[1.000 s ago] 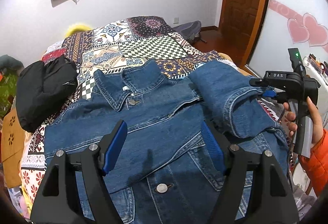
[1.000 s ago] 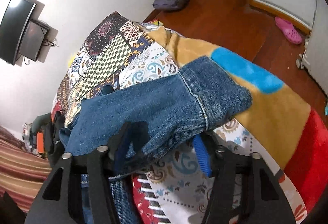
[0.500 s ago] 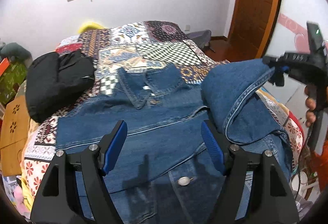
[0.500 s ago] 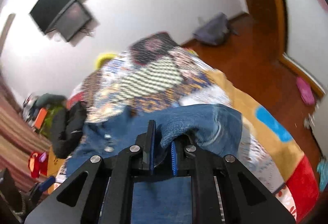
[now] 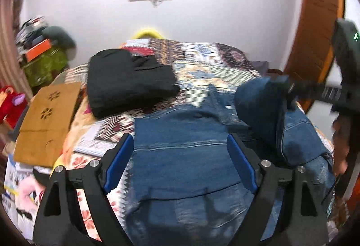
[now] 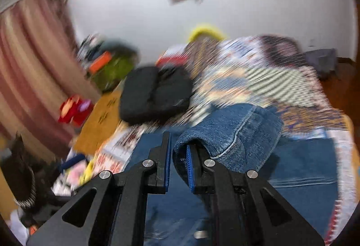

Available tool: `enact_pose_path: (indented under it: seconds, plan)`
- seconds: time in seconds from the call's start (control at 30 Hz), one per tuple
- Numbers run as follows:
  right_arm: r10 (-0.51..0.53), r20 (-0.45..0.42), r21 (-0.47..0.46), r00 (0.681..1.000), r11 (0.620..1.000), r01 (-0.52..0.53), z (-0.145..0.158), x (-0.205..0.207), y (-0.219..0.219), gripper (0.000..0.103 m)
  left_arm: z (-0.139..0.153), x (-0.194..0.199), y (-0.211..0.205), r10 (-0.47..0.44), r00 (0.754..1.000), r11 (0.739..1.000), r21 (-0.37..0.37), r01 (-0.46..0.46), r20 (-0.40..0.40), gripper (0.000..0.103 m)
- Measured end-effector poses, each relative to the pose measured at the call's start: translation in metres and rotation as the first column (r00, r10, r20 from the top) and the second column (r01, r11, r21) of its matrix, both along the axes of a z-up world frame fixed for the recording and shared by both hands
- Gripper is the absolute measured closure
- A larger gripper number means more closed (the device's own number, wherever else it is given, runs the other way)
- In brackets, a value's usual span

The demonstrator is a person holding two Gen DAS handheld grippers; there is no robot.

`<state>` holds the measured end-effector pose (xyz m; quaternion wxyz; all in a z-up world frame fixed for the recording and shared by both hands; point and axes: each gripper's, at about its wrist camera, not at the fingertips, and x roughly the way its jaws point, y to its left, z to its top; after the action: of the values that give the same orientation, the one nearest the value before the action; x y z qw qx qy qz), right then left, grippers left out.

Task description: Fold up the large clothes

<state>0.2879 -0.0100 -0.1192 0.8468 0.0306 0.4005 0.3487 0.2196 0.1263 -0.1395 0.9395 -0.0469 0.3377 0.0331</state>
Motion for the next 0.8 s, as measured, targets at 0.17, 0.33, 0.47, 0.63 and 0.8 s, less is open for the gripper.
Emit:
enact_pose_path:
  seconds: [0.17, 0.33, 0.47, 0.63, 0.8]
  plan:
    - [0.128, -0.105, -0.161, 0.986, 0.976, -0.144, -0.060, -0.012, 0.059, 0.092, -0.017, -0.017, 0.034, 0.075, 0.996, 0.997, -0.011, -0.076, -0.044, 0.018]
    - [0.185, -0.202, -0.267, 0.962, 0.934, -0.236, -0.095, -0.020, 0.082, 0.091, -0.036, -0.029, 0.055, 0.129, 0.988, 0.991, -0.016, -0.131, -0.087, 0.018]
    - [0.189, -0.303, -0.279, 0.934, 0.919, -0.277, -0.102, -0.024, 0.076, 0.091, -0.051, -0.032, 0.064, 0.159, 0.979, 0.986, -0.026, -0.163, -0.129, 0.018]
    - [0.186, -0.434, -0.186, 0.881, 0.939, -0.290, -0.095, -0.026, 0.049, 0.083, -0.059, -0.026, 0.061, 0.142, 0.978, 0.988, -0.030, -0.149, -0.150, 0.018]
    - [0.155, -0.443, -0.059, 0.883, 0.978, -0.201, -0.066, -0.025, 0.005, 0.082, -0.057, -0.016, 0.037, 0.082, 0.984, 0.997, 0.014, -0.081, -0.159, 0.018]
